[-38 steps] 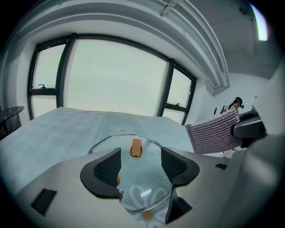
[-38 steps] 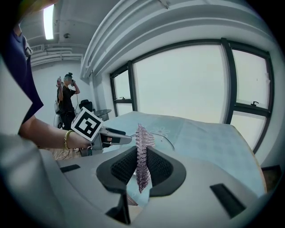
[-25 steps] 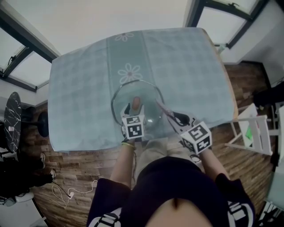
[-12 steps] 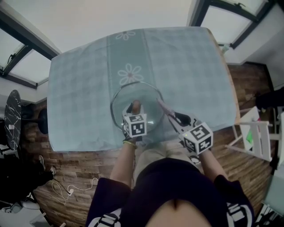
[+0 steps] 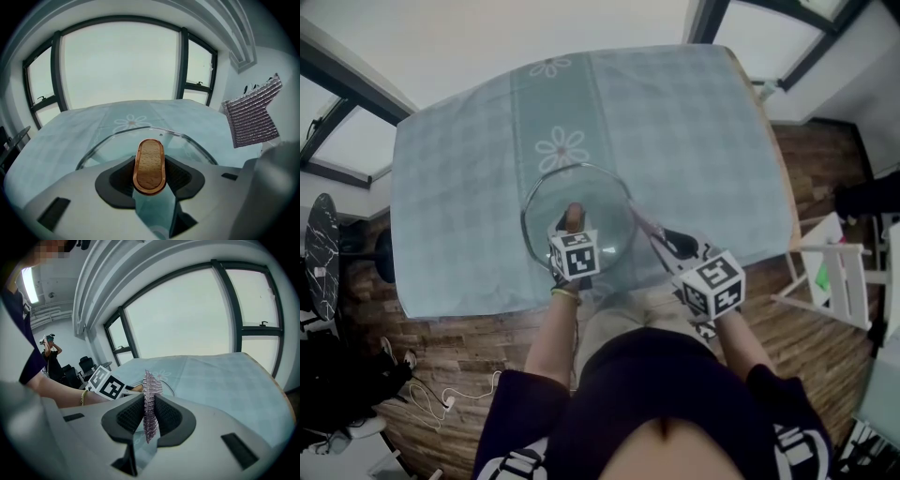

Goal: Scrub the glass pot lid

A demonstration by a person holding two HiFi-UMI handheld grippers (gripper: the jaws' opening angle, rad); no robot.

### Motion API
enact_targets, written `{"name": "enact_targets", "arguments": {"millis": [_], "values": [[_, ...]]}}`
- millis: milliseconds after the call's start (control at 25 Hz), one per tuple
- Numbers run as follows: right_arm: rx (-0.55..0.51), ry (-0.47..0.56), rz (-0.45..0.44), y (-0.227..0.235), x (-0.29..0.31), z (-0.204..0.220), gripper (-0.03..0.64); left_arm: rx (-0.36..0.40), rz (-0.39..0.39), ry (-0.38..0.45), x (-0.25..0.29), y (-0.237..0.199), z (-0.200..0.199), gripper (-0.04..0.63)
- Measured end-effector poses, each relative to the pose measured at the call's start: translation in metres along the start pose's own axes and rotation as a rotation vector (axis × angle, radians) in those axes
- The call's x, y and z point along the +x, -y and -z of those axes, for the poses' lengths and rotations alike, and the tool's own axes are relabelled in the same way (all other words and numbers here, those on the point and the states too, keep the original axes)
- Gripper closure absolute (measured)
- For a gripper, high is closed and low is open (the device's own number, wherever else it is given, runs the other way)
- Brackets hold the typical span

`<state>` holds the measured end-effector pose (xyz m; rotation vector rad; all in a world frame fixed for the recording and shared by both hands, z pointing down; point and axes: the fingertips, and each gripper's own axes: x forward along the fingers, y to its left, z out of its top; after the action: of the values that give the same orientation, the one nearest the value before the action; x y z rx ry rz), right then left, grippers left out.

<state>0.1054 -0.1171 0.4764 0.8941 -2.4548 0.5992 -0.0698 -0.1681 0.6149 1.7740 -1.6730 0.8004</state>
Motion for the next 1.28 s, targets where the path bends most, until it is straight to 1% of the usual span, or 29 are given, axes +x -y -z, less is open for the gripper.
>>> {"name": "enact_targets", "arguments": {"millis": [120, 240, 480, 720, 880, 1040, 1160, 1280], "values": [[0.022, 0.0, 0.0, -0.002, -0.001, 0.006, 0.551, 0.007, 0.002, 0.011, 0.0, 0.0, -0.001, 0.426], [0.019, -0.005, 0.0, -0.005, -0.004, 0.011, 0.551, 0.016, -0.001, 0.039, -0.001, 0.002, -0.006, 0.428], [0.025, -0.004, 0.015, -0.013, -0.01, 0.018, 0.551, -0.008, 0.034, 0.004, 0.002, 0.001, 0.003, 0.43], [0.039, 0.019, 0.055, -0.007, -0.022, 0.019, 0.551, -0.027, 0.064, -0.019, 0.001, 0.002, 0.003, 0.43], [0.054, 0.023, 0.082, -0.001, -0.033, 0.023, 0.551, -0.025, 0.092, 0.003, 0.002, 0.001, -0.001, 0.43], [0.063, 0.034, 0.107, 0.008, -0.042, 0.023, 0.551, -0.065, 0.13, -0.007, -0.008, 0.003, -0.004, 0.43], [0.057, 0.032, 0.116, 0.011, -0.045, 0.028, 0.551, -0.09, 0.182, 0.029, -0.013, 0.003, -0.011, 0.43], [0.051, 0.026, 0.12, 0.013, -0.046, 0.03, 0.551, -0.139, 0.232, 0.064, -0.021, 0.0, -0.02, 0.43]]}}
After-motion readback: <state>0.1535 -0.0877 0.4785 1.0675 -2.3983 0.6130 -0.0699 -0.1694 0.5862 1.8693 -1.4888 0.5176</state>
